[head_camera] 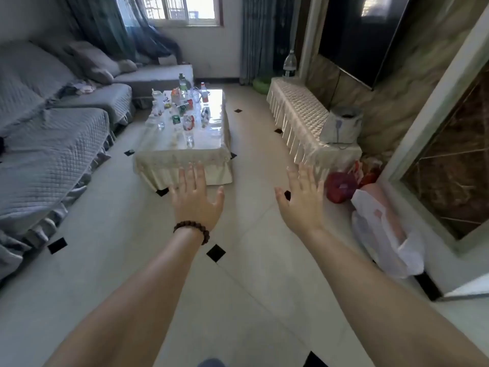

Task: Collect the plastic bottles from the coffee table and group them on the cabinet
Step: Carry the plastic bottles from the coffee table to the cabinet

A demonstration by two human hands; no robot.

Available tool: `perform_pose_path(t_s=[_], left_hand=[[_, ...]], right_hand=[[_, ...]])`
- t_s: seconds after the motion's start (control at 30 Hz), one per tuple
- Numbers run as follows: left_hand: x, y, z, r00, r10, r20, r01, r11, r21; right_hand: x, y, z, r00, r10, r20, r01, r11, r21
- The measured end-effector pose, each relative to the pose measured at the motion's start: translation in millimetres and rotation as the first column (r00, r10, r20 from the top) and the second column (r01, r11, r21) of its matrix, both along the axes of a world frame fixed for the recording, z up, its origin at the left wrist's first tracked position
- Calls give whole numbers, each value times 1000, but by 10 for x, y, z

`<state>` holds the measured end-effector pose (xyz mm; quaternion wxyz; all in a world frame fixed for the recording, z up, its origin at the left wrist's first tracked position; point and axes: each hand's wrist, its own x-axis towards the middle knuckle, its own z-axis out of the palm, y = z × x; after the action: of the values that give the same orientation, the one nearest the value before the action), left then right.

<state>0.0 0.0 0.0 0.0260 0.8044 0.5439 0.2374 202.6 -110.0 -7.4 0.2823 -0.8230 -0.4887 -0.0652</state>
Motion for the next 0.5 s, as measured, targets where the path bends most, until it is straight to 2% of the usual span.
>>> perform_pose_path(t_s=[0.27,0.5], left_hand=[[386,253,-345,999,33,-39,-36,995,-96],[1021,1073,-644,998,48,-27,-52,983,-174]], right_hand=[[506,211,-341,1000,-19,11,20,998,-66],[1104,1042,-593,999,-29,-27,25,991,-132]])
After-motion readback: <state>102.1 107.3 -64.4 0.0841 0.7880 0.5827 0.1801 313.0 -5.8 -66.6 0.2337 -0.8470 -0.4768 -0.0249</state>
